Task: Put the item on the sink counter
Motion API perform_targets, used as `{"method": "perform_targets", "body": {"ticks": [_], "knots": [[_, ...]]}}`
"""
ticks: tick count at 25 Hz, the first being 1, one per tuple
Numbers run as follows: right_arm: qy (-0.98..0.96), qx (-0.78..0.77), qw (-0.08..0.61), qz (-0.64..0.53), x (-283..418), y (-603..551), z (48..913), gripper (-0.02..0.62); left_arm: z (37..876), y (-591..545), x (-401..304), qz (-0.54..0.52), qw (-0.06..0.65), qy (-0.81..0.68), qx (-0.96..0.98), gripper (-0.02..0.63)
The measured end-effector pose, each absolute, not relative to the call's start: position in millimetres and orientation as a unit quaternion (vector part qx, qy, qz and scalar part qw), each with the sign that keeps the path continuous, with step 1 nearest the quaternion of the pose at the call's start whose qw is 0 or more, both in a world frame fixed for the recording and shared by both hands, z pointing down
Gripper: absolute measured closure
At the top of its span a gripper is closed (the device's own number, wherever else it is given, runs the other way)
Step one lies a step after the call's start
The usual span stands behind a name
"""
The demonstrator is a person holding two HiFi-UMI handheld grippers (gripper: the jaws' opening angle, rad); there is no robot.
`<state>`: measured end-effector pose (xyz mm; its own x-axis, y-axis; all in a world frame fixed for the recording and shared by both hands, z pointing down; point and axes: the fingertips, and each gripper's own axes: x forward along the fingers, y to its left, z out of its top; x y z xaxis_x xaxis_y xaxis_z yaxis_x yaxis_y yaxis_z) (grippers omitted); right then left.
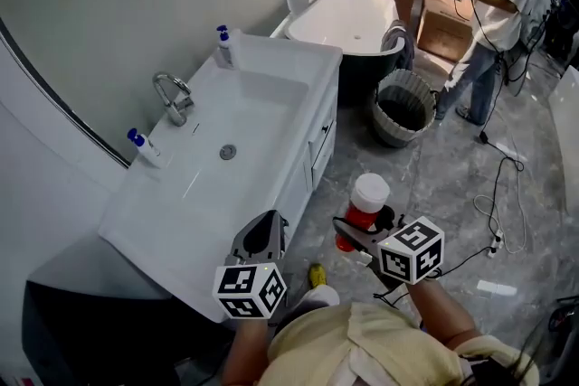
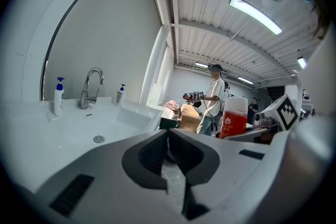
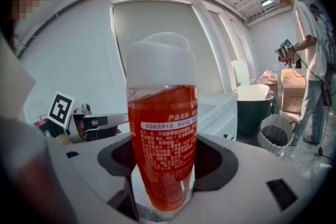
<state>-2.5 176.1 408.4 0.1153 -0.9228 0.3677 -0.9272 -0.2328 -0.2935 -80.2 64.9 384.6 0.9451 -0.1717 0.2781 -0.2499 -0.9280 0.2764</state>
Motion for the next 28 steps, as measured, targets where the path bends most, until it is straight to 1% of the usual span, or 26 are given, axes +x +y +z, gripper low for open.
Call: {"method": "perform_targets", "body": {"ticks": [19,28], "knots": [[-0.634,0.733,0.023,0.246,33,81,405,0.296,400,-22,-48,0.139,0.185,-0.125,0.965,0.563],[-0.631,0.738,0.022,0.239,45,59,403,0.296,402,-36,-36,0.141,0.18,-0.111,0.967,0.563]]}}
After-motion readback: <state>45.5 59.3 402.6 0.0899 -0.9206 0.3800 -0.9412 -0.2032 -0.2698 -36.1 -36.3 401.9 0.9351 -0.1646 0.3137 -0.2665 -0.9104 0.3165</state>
